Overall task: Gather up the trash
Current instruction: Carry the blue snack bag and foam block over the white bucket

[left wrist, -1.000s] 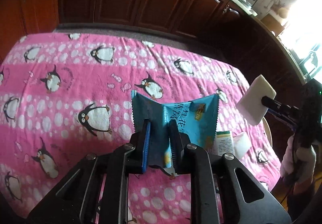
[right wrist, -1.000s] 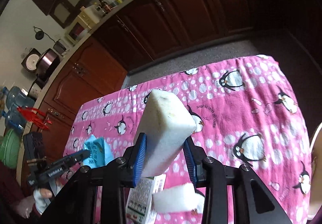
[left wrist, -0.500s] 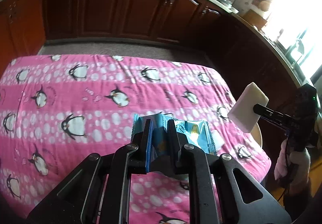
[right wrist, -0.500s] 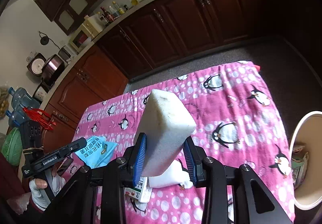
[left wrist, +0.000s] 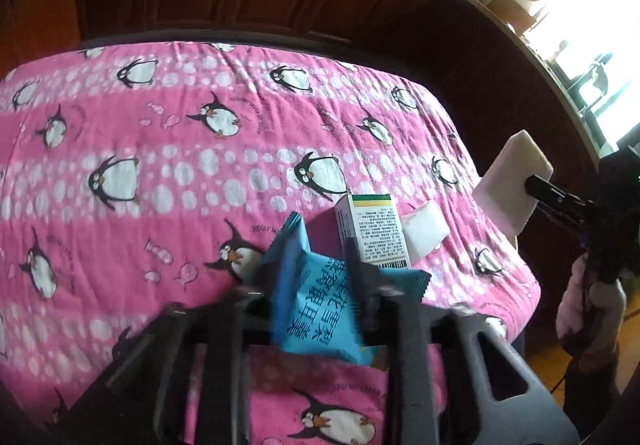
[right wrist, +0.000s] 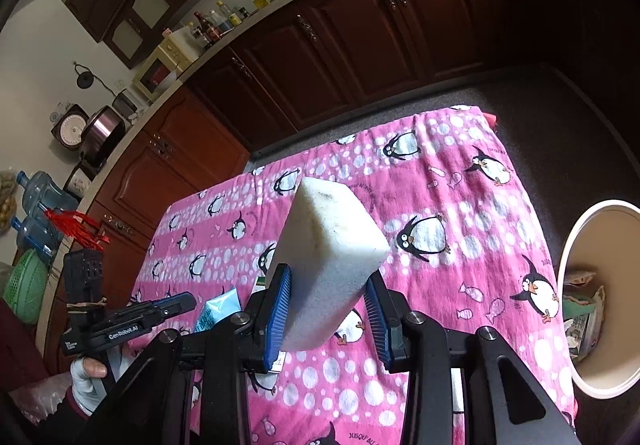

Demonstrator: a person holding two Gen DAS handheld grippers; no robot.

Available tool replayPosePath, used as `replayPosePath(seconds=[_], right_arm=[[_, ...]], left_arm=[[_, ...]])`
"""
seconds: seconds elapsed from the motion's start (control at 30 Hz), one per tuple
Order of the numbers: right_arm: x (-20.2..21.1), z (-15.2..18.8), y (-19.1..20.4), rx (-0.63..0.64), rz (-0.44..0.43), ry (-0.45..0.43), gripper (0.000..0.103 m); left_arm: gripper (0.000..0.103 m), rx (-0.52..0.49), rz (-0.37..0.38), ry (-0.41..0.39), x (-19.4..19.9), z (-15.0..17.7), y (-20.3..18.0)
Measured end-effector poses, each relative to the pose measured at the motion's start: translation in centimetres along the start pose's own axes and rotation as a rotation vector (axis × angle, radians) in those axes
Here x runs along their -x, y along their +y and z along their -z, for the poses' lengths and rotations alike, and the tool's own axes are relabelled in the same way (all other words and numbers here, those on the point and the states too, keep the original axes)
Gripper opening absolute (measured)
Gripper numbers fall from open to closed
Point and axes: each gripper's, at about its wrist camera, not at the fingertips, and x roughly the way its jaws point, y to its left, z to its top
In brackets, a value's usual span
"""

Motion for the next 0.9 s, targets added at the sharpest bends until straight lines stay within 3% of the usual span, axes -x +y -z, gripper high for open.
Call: replayPosePath(seconds=[0.03, 0.07, 0.13, 0.23, 0.33, 0.4, 0.43, 0.53, 0.9], right_arm=[[0.0, 0.1, 0.0, -0.002, -0.004, 0.001, 0.035], [-0.1, 0.1, 0.0, -0.004, -0.007, 0.003, 0.035], [-0.3, 0.3, 0.1, -0.004, -0.008, 0.008, 0.035], [-0.5, 0.5, 0.3, -0.002, -0.008, 0.019, 0.035], [-0.7, 0.7, 0.3, -0.004, -0.007, 0.029, 0.035], [-0.7, 0.8, 0.4, -0.001, -0.005, 0.033, 0.035], [-0.7, 0.7, 0.5, 0.002, -0.003, 0.033, 0.035], [-0.3, 0.6, 0.5, 0.006, 0.001, 0.026, 0.035], [0.9, 0.7, -0.1, 0.0, 0.002, 0.004, 0.035]], left_arm=[[0.054, 0.004, 0.016, 0.005, 0.2, 0.1, 0.1], [0.064, 0.009, 0.034, 0.012, 0.3, 0.3, 0.3], [0.067, 0.012, 0.048, 0.027, 0.2, 0.8, 0.5], [0.075, -0.021, 0.005, 0.061, -1.1, 1.5, 0.2], [0.075, -0.071, -0.052, 0.144, -3.8, 2.4, -0.4], [0.075, -0.085, -0.078, 0.127, -4.4, 2.6, -0.6], [0.072, -0.079, -0.07, 0.128, -4.5, 2.5, -0.5], [0.013, -0.093, -0.074, 0.154, -4.7, 2.3, -0.4], [0.011, -0.146, -0.043, 0.095, -1.7, 2.4, -1.3]])
